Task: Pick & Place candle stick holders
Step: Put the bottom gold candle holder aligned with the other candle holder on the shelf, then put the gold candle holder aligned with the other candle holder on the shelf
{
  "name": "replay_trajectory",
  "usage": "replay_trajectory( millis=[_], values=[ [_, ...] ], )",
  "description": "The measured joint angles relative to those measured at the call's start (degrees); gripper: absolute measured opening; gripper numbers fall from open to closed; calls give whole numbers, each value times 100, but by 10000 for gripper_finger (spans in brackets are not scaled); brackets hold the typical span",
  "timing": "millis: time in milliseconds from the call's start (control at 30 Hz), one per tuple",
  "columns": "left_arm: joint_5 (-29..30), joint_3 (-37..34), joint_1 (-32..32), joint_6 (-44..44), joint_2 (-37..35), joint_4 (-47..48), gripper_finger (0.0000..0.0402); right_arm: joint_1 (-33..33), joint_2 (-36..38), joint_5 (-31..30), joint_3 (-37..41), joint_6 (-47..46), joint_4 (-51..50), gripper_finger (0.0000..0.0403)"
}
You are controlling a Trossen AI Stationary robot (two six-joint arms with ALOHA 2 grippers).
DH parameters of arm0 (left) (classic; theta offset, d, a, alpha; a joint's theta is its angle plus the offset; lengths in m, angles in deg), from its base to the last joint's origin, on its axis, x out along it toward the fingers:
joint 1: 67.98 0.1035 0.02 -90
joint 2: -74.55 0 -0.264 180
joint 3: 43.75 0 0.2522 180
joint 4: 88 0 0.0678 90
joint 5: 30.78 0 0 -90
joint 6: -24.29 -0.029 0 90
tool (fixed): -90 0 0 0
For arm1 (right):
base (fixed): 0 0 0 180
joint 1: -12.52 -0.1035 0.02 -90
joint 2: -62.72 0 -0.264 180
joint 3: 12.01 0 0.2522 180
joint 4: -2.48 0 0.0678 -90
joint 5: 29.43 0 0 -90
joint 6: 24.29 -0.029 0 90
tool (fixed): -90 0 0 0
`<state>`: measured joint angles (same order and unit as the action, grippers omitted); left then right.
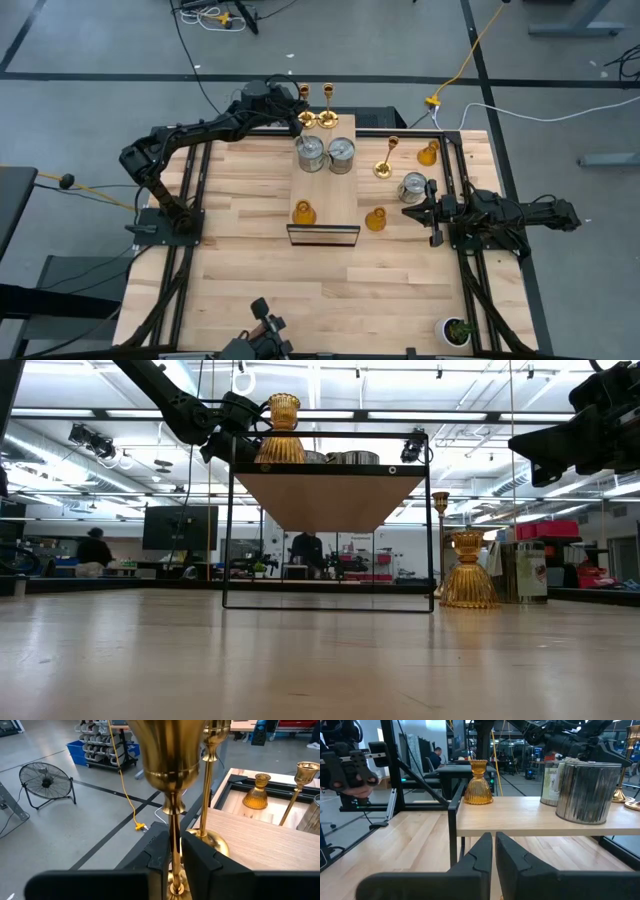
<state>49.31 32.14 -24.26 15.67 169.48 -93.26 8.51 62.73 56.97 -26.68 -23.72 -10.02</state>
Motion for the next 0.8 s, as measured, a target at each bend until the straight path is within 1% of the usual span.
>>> replay_trajectory(
  millis=[133,333,467,600,800],
  values=[
    [0,0,0,-2,0,2,79,-2,0,0,-2,-1,0,27],
    [-28,0,0,-10,0,4,135,0,0,0,0,-1,0,27],
    [-23,0,-18,-17,0,4,164,-2,0,0,-1,0,0,27],
    [67,2,-40,21,-1,13,179,0,0,-1,-2,0,0,27],
    [81,9,-54,44,-87,96,181,0,0,0,-2,-1,0,27]
  ],
)
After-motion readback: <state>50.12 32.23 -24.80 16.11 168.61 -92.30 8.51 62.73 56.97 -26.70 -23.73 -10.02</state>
